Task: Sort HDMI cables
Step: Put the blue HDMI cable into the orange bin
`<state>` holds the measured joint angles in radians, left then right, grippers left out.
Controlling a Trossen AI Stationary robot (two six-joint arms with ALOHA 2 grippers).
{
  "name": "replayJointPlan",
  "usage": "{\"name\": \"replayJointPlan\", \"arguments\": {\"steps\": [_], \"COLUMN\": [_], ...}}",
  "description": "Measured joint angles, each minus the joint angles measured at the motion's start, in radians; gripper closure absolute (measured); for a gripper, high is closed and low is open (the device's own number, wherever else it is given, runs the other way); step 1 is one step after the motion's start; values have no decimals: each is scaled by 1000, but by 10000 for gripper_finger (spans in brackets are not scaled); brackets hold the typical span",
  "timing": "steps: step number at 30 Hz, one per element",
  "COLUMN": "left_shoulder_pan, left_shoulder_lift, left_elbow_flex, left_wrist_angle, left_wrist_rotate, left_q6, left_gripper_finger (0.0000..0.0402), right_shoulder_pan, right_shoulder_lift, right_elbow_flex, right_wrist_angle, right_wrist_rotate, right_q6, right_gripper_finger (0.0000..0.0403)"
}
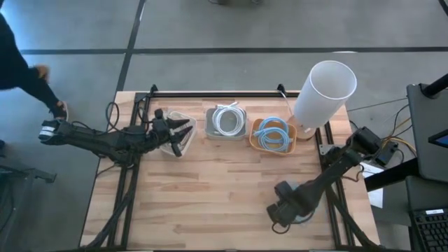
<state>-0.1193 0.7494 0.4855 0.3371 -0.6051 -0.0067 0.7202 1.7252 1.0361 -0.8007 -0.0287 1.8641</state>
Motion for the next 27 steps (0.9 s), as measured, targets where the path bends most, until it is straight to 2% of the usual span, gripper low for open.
{"name": "replayJointPlan", "arguments": {"steps": [6, 9, 20, 27], "left_shoulder_pan": [1, 2, 2, 2], "left_shoulder_lift": [0, 0, 0, 0], "left_elbow_flex": [0, 0, 0, 0], "left_wrist_angle": [18, 19, 19, 18], "left_wrist_rotate": [-8, -8, -10, -10], "left_q6": [10, 11, 11, 11], "left_gripper_finger": [261, 261, 261, 261], "right_shoulder_pan": [-76, -135, -391, -509], "right_shoulder_lift": [-69, -96, -146, -143], "right_elbow_flex": [19, 19, 82, 161], "right_wrist_angle": [-16, -28, -20, -30], "right_wrist_rotate": [339, 443, 487, 587], "right_q6": [-216, -347, -893, -1125], "right_gripper_finger": [351, 351, 351, 351]}}
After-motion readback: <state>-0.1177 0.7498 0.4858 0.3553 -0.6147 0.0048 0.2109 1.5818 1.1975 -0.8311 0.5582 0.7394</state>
